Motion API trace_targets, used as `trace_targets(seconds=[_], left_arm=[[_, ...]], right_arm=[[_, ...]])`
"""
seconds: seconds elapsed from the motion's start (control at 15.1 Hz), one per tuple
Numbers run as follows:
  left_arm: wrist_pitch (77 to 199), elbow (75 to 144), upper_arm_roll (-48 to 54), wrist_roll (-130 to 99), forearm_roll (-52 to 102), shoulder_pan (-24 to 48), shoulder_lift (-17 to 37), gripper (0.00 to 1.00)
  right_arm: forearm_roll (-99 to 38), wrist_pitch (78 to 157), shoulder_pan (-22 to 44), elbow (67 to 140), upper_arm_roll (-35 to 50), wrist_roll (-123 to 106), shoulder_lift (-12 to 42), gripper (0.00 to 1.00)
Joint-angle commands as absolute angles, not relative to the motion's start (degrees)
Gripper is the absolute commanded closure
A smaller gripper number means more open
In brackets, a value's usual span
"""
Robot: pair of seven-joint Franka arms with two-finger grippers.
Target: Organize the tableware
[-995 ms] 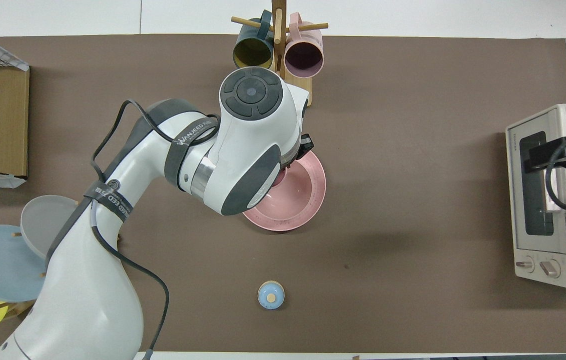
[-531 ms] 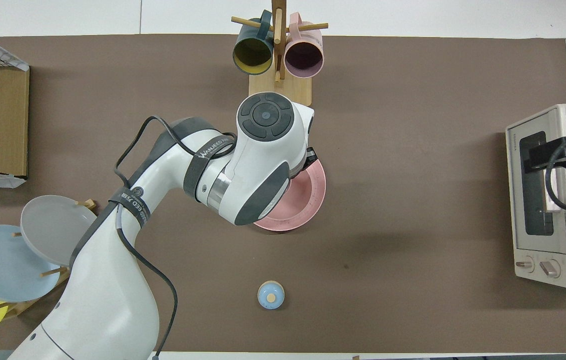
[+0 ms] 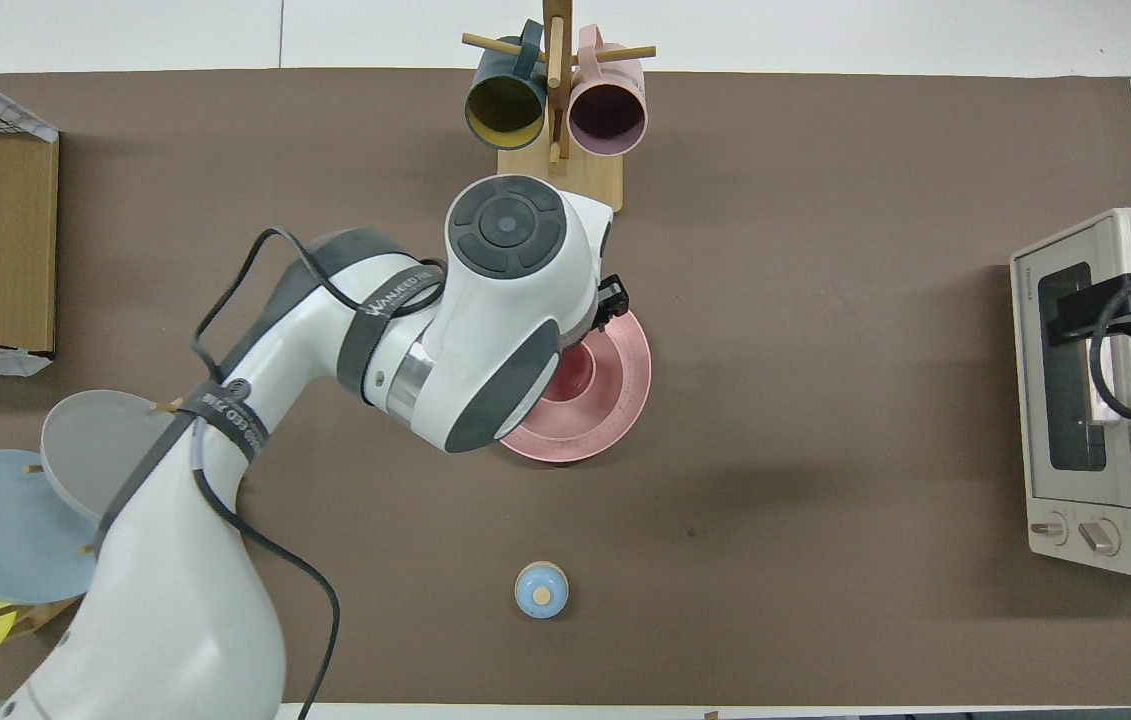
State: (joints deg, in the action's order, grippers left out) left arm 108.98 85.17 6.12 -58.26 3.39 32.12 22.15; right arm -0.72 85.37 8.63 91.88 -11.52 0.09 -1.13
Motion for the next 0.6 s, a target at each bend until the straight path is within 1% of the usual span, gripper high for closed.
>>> trace_targets(seconds=[0.0, 0.2, 0.4, 0.46, 0.53], left_arm=[[100.0, 86.7, 6.2, -48.5, 2.9, 24.2, 13.9, 0.0], [92.6, 87.1, 6.2, -32.2, 2.9, 13.9, 8.1, 0.0], [87.6, 87.7, 6.2, -16.5, 2.9, 5.4, 4.5, 0.0], [86.7, 88.9, 6.2, -13.2, 2.9, 3.4, 3.4, 0.0], [86.7, 91.6, 6.2, -10.8, 2.9, 2.1, 1.4, 0.0]], right_arm=[[-0.9, 85.6, 8.3, 92.6, -11.3, -1.1, -2.1, 0.0], [-0.9, 85.6, 8.1, 92.6, -11.3, -1.1, -2.1, 0.0], [-0.9, 85.6, 8.2, 92.6, -11.3, -1.1, -2.1, 0.0], [-0.9, 85.6, 8.2, 92.6, -11.3, -1.1, -2.1, 0.0], [-0.9, 85.6, 8.2, 92.6, -11.3, -1.1, -2.1, 0.0]])
